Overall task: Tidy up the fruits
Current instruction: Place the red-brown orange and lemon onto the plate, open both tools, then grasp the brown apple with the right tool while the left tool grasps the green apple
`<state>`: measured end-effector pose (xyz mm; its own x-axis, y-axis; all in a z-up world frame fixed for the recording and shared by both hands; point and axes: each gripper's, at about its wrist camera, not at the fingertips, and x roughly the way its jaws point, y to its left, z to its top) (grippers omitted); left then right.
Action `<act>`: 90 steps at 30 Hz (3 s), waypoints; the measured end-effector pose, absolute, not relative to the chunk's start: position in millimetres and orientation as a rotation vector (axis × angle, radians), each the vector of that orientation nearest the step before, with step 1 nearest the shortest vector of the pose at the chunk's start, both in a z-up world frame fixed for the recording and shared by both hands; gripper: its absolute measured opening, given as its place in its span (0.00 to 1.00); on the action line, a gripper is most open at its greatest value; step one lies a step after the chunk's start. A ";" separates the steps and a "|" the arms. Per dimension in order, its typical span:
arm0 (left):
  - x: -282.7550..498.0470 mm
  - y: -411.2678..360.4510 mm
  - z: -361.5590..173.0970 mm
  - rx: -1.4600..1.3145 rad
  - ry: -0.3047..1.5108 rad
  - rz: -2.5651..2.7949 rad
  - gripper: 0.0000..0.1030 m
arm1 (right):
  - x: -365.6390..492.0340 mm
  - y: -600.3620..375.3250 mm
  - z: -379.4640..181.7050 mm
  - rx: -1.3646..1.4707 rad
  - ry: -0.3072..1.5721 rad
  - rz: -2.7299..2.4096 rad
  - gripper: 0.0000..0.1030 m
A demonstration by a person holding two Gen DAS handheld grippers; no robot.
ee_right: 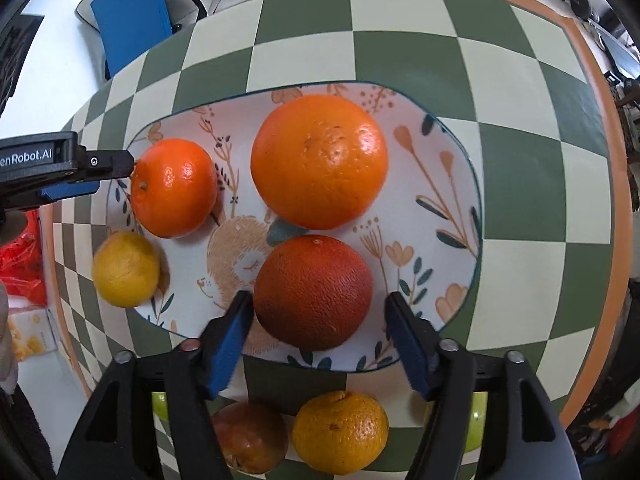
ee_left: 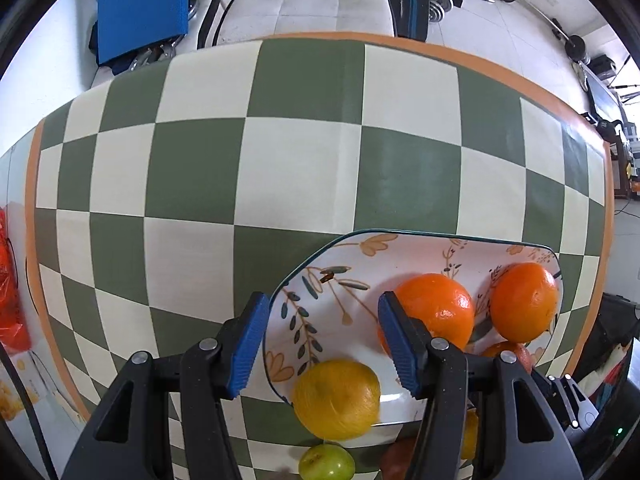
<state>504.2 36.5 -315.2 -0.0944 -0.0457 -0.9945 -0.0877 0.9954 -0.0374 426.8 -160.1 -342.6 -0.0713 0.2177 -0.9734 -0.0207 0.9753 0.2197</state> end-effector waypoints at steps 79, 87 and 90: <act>299.4 60.7 -305.5 -0.222 1.664 0.159 0.95 | 249.8 -140.6 -344.2 0.154 1.640 0.235 0.66; 317.1 53.8 -356.0 -0.494 1.722 0.104 0.65 | 229.0 -162.0 -355.0 0.211 1.660 0.186 0.66; 321.5 41.0 -360.0 -0.406 1.722 0.074 0.51 | 230.9 -159.9 -354.4 0.203 1.651 0.187 0.66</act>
